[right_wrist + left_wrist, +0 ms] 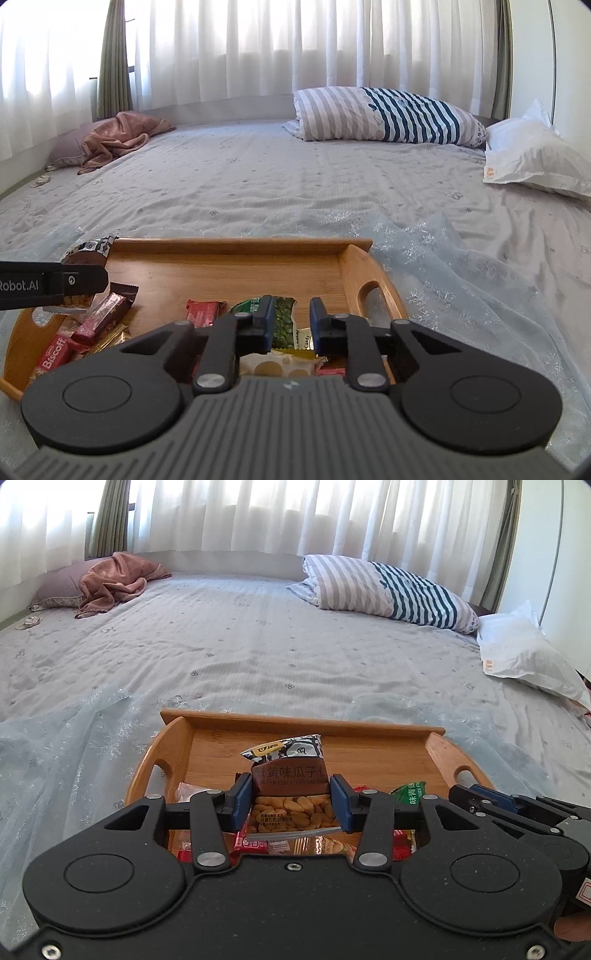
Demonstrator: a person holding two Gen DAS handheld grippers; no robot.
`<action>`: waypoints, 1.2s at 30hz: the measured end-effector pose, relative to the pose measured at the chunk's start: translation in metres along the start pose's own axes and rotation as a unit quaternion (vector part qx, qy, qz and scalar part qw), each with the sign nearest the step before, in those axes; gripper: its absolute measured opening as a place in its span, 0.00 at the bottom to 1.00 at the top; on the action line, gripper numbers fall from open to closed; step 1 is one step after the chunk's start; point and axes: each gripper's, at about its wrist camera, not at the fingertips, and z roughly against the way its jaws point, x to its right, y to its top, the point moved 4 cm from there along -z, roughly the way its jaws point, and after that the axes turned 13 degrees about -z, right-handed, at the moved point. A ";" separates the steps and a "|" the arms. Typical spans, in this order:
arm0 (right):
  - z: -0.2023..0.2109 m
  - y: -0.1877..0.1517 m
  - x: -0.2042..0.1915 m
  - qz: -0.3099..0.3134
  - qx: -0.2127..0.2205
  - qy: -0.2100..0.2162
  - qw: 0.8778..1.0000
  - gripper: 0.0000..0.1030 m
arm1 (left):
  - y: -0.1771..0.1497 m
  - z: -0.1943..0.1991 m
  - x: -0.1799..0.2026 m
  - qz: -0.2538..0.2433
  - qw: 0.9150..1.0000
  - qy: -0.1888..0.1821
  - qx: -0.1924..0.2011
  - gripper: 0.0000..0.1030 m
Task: Organize snacks
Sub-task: 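Carry the nut packet with the left tool while the right tool carries the cookie packet onto the tray, then open the left tool releasing the nut packet while the right tool releases the cookie packet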
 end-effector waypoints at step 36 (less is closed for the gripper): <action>0.009 -0.008 0.024 -0.008 -0.027 0.049 0.998 0.56 | 0.003 -0.030 0.006 -0.031 0.999 -0.019 -0.036 0.77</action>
